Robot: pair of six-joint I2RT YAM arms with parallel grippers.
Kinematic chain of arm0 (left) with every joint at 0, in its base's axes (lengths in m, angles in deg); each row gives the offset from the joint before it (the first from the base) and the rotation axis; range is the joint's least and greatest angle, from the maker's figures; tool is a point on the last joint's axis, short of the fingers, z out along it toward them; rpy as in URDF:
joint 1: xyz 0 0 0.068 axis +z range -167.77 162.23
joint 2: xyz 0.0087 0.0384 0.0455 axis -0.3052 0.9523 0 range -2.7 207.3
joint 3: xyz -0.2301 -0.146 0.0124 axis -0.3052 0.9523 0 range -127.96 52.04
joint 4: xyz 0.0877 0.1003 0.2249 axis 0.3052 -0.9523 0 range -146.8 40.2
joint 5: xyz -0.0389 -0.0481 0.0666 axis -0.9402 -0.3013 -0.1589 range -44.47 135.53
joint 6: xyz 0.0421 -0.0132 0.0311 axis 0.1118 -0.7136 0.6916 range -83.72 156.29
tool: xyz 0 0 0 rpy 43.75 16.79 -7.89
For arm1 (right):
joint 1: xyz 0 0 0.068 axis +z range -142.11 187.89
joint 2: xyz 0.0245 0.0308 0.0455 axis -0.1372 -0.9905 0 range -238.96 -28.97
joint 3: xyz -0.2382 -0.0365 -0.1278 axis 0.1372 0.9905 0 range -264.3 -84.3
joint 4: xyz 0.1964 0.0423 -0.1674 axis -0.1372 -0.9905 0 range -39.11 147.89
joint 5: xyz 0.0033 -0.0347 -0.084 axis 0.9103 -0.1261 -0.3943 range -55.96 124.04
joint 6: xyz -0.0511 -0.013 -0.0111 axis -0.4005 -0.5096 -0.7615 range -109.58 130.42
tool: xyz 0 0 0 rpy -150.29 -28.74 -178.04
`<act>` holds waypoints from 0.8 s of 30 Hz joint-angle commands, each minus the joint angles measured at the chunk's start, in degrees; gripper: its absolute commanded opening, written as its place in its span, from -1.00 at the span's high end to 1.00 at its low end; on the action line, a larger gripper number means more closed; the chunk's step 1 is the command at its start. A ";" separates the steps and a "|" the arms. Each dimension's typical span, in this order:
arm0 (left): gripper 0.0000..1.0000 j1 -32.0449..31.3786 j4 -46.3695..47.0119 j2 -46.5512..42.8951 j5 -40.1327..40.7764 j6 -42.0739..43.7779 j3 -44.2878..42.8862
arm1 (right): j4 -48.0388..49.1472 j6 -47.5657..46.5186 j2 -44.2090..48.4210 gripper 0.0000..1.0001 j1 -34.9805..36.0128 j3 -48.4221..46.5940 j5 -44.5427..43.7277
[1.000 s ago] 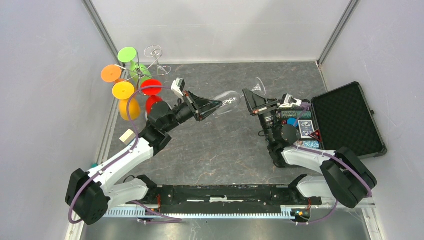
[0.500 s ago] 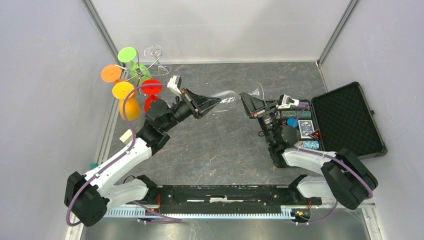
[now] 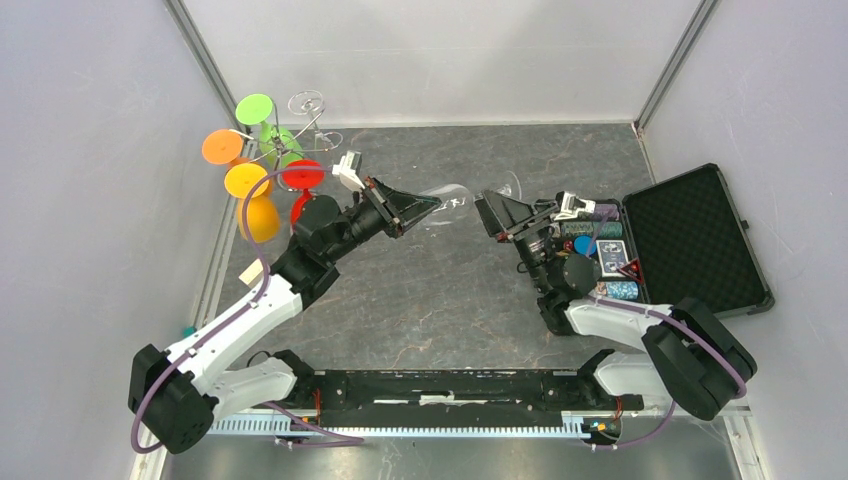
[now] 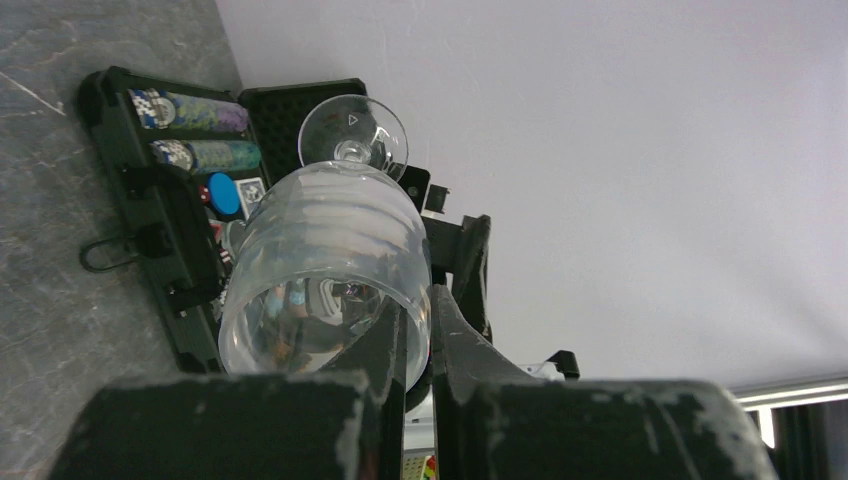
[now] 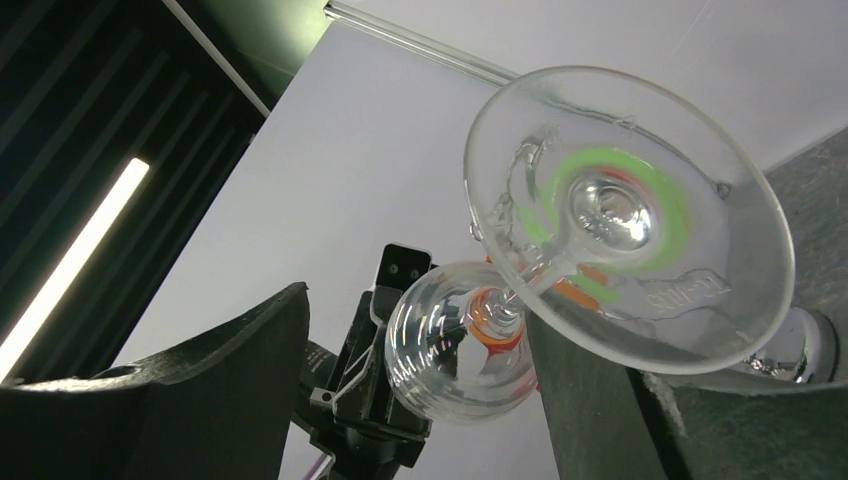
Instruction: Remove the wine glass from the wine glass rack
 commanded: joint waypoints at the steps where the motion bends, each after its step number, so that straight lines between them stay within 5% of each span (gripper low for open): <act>1: 0.95 0.14 -2.50 0.47 4.46 6.30 -4.05 | 2.51 -0.60 3.27 -0.71 0.50 1.43 1.15; 14: 0.96 0.07 -21.78 7.19 6.81 21.25 -16.91 | -18.64 -3.14 13.82 -0.80 0.35 6.68 3.47; 24: 0.95 -3.68 -39.62 22.46 11.13 32.69 -34.18 | -54.08 -28.74 31.75 -0.74 0.14 2.98 -9.07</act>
